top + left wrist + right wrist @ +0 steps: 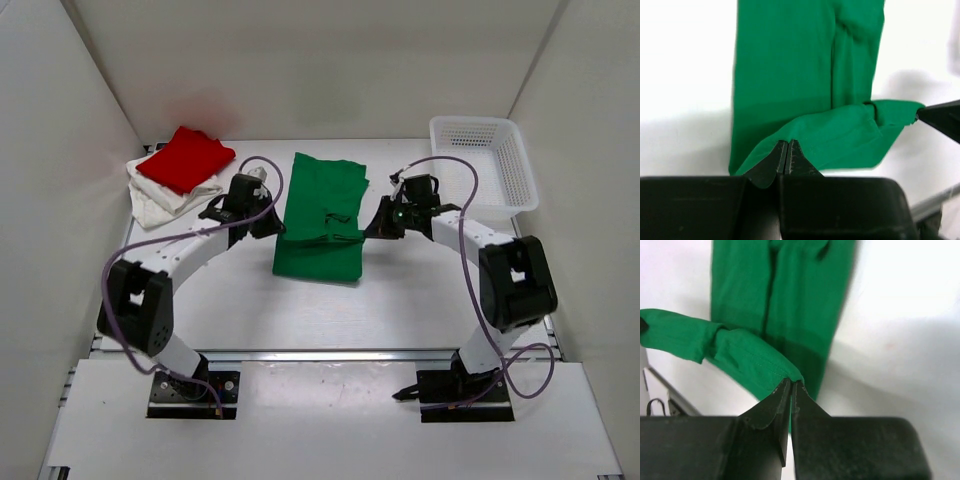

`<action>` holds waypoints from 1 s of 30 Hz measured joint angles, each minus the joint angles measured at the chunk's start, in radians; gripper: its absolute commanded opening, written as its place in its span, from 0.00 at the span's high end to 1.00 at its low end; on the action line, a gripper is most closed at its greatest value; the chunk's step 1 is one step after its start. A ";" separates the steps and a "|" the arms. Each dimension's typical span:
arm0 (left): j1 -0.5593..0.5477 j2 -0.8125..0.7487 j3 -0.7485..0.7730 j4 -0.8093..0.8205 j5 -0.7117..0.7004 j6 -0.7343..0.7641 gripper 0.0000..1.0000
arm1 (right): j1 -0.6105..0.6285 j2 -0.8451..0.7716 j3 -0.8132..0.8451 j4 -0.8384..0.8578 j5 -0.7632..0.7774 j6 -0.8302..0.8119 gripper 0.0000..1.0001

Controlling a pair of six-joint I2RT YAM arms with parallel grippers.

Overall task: Fold and stack the t-shirts
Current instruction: Fold the folded rectangular tshirt in 1/3 of the way

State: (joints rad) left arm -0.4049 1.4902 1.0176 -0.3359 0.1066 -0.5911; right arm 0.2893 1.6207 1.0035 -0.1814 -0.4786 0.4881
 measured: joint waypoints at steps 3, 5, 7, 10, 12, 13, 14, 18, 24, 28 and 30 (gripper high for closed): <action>0.020 0.121 0.083 0.025 -0.006 0.006 1.00 | -0.032 0.112 0.089 -0.005 -0.008 -0.021 1.00; 0.027 0.192 0.120 0.035 -0.010 0.008 1.00 | -0.044 0.162 0.128 -0.007 -0.013 -0.027 1.00; 0.031 0.251 0.148 0.042 -0.011 0.008 1.00 | -0.053 0.209 0.168 -0.013 -0.015 -0.038 1.00; 0.033 0.338 0.209 0.044 -0.019 0.008 0.99 | -0.061 0.267 0.214 -0.011 -0.026 -0.044 1.00; 0.037 0.386 0.257 0.040 -0.027 0.008 0.91 | -0.067 0.297 0.232 -0.008 -0.026 -0.045 1.00; 0.038 0.406 0.282 0.043 -0.032 0.009 0.84 | -0.068 0.309 0.239 -0.007 -0.025 -0.046 1.00; 0.040 0.421 0.299 0.048 -0.033 0.011 0.74 | -0.069 0.322 0.246 -0.006 -0.025 -0.046 1.00; 0.062 0.426 0.286 0.107 -0.015 -0.006 0.55 | -0.076 0.356 0.271 -0.002 -0.030 -0.040 0.80; 0.110 0.270 0.133 0.198 -0.022 -0.054 0.58 | -0.076 0.323 0.271 -0.016 0.008 -0.053 0.72; 0.071 0.118 0.005 0.302 -0.013 -0.093 0.61 | -0.039 0.235 0.268 -0.027 0.077 -0.080 1.00; 0.020 0.067 -0.079 0.358 -0.008 -0.112 0.62 | 0.006 0.201 0.271 -0.023 0.096 -0.092 1.00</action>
State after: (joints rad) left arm -0.3847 1.5570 0.9390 0.0223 0.0986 -0.7033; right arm 0.2951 1.8214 1.2747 -0.2047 -0.3824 0.3962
